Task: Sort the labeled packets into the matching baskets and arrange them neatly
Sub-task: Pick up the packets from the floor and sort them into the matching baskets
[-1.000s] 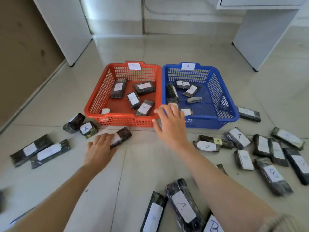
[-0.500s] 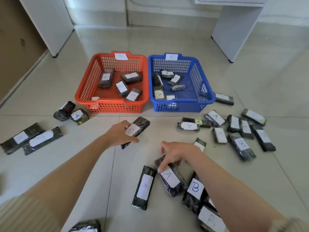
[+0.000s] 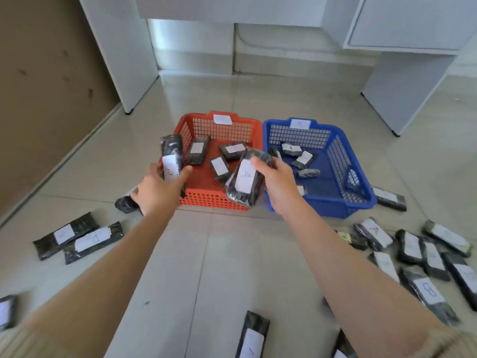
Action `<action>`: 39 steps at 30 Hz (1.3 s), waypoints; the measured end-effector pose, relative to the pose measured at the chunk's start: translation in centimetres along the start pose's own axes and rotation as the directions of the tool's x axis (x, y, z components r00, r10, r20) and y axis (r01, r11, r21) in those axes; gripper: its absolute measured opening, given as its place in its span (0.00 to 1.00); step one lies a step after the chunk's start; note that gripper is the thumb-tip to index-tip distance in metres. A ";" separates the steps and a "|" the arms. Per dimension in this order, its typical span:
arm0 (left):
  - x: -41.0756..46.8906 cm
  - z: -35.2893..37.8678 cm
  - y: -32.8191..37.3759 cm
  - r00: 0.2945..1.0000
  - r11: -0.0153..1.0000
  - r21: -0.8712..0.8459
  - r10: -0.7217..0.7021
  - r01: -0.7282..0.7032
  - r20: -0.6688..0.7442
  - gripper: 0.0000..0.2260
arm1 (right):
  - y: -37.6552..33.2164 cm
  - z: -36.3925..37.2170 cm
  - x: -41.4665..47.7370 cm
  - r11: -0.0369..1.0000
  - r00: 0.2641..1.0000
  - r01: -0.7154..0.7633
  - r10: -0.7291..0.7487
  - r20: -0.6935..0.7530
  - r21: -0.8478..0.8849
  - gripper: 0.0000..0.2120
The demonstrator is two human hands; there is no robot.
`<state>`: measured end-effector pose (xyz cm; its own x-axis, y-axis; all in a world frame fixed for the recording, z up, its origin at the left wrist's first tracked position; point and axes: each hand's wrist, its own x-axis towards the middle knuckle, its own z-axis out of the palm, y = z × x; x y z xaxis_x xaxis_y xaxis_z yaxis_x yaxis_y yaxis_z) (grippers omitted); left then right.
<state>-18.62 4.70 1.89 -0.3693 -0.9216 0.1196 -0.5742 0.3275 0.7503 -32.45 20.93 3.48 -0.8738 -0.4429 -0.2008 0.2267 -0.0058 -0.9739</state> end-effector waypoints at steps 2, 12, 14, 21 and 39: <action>3.0 0.1 -0.8 0.995 0.996 0.016 -0.092 0.093 -0.028 0.29 | -0.5 2.7 2.9 0.996 1.000 0.006 -0.004 -0.027 0.091 0.14; 7.9 4.9 -2.8 0.999 0.998 -0.066 -0.002 0.005 0.048 0.29 | 3.8 9.3 10.2 0.975 0.997 0.002 0.017 0.080 -0.223 0.16; 7.3 5.6 -3.5 0.998 0.998 0.023 0.057 -0.057 0.012 0.29 | 4.4 9.5 10.1 0.979 0.994 -0.035 0.054 0.091 -0.202 0.16; 7.0 6.4 -1.8 0.985 0.952 0.276 0.160 -0.136 -0.067 0.32 | 1.0 5.0 10.4 0.991 0.990 0.080 -0.091 -0.108 -0.104 0.17; -4.0 19.2 13.0 0.839 0.959 -0.040 0.266 -0.282 0.475 0.28 | 1.1 -19.5 11.6 0.881 0.916 -0.251 0.083 -0.392 -0.401 0.18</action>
<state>-38.65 16.65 -1.29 -0.8096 -0.5869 -0.0089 -0.4175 0.5653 0.7114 -50.68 33.27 -2.01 -0.9503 -0.0552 -0.3064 0.2468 0.4660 -0.8497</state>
